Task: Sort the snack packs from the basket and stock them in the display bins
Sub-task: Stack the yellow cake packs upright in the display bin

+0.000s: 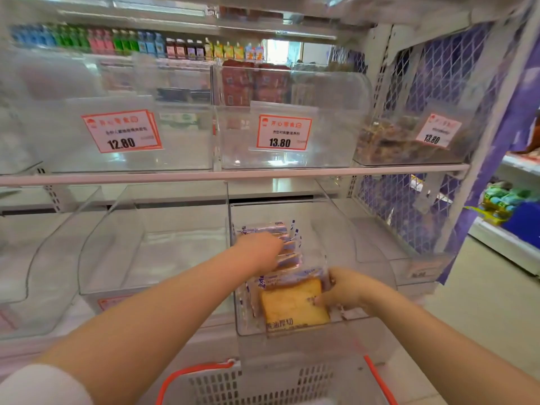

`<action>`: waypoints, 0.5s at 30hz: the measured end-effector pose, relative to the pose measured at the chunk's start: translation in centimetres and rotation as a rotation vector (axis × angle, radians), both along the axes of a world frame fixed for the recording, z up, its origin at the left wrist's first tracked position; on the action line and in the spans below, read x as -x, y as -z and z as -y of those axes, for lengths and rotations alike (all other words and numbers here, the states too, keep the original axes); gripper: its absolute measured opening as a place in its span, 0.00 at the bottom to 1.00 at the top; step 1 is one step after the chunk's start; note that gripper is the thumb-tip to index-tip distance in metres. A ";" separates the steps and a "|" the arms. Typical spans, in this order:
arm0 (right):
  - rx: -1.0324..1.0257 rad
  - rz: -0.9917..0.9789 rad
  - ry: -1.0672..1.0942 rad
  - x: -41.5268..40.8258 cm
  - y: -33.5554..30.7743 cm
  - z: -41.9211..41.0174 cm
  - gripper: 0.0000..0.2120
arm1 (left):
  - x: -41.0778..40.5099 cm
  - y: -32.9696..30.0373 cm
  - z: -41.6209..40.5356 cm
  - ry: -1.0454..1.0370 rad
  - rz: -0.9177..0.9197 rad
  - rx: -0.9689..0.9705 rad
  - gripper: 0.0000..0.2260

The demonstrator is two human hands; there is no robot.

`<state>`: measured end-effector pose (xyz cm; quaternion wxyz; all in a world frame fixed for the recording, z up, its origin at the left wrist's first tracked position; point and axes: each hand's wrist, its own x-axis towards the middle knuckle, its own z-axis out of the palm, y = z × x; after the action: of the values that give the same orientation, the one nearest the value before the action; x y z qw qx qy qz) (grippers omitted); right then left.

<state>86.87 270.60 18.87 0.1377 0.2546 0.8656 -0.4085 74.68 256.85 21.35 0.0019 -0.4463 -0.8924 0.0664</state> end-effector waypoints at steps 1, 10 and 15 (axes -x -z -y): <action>-0.051 0.040 -0.023 0.4 0.2 0.0 0.13 | 0.3 0.2 -0.3 -0.009 -0.001 0.018 0.12; 0.030 0.274 -0.009 2.1 1.9 0.1 0.13 | 1.4 0.8 -1.5 -0.037 0.433 0.060 0.35; 0.154 0.249 -0.027 3.1 2.5 0.7 0.10 | 1.8 1.4 -1.2 -0.031 0.447 0.107 0.41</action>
<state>83.78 269.86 16.39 0.2685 0.2802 0.8114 -0.4370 72.92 258.07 19.97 -0.2205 -0.4356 -0.8726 0.0130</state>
